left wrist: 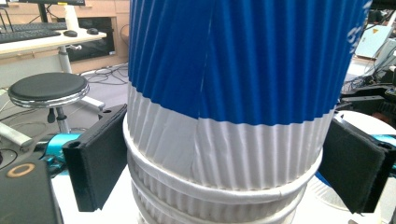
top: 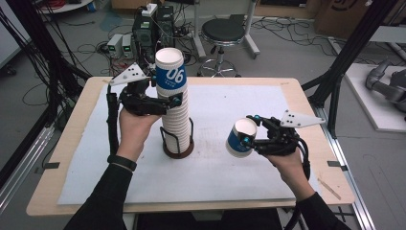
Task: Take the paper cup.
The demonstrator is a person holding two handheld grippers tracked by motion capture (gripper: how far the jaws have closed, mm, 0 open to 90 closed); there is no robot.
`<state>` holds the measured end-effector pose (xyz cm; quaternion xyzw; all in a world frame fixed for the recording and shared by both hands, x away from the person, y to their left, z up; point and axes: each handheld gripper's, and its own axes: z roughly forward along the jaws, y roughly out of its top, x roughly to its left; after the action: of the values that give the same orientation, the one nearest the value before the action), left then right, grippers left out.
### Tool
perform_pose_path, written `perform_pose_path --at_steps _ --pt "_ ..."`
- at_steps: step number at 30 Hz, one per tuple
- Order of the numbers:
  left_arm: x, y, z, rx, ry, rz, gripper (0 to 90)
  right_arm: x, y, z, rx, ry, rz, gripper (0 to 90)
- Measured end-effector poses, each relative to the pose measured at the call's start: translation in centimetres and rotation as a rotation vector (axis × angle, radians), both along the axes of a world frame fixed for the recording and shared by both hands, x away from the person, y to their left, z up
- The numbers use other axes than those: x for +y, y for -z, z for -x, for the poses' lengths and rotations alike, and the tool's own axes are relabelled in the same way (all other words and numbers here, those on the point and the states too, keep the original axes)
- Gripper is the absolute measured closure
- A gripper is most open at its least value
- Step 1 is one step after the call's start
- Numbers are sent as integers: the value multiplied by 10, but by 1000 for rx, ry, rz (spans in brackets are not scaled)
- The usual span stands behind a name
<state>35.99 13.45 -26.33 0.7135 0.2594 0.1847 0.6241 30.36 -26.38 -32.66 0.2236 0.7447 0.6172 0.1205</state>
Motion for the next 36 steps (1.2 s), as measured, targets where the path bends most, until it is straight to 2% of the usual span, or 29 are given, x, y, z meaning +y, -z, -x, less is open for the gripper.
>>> perform_pose_path --at_steps 4,8,13,21,25,31,36 --pt "0 0 0 2 -1 1 103 1 0 0 5 -2 1 304" --pt "0 0 0 3 10 8 54 0 0 0 2 2 0 304" --pt "-2 -1 4 -4 -17 -42 18 -1 0 -1 -1 3 -3 304" --pt "7 0 10 -3 -45 -53 17 -4 -1 0 0 5 -6 304" --pt "13 2 18 -15 -56 -44 17 -5 -2 0 -3 8 -9 304" --pt "21 10 33 -26 -67 -54 17 -6 -1 0 -1 10 -7 304" --pt "26 17 46 -33 -65 -41 17 -6 0 0 2 9 -4 304"
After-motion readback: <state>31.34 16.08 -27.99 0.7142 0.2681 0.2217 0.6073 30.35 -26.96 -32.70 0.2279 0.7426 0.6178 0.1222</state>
